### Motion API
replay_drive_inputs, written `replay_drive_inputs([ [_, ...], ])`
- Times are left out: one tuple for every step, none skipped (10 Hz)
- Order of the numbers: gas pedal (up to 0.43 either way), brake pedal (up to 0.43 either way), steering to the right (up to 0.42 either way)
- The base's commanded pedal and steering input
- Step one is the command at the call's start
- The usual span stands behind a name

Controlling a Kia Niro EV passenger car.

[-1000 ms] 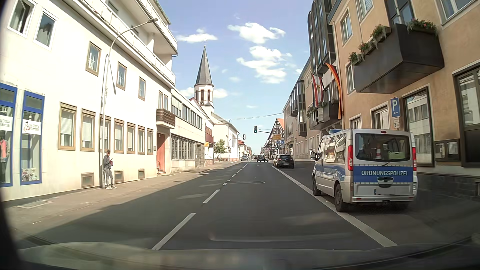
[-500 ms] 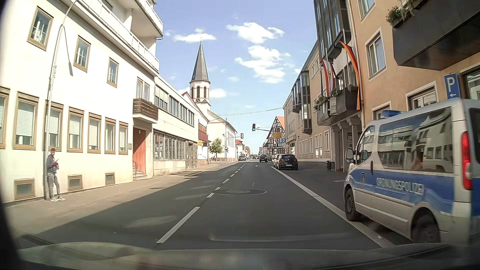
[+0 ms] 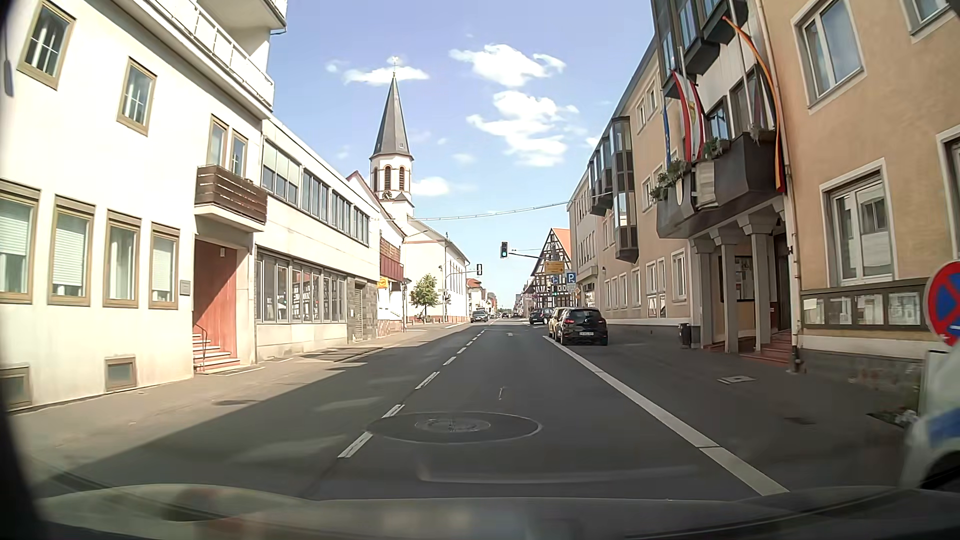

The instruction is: Follow the waypoints while adhering to traffic rules and regulations

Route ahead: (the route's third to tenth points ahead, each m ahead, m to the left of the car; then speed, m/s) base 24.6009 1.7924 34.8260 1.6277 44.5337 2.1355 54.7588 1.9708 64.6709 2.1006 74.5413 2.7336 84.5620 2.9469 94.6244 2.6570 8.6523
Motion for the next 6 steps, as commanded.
replay_drive_inputs([
  [0.118,0.03,0.005],
  [0.118,0.03,0.005],
  [0.118,0.03,0.005],
  [0.118,0.03,0.004],
  [0.118,0.03,-0.001],
  [0.118,0.03,-0.006],
])
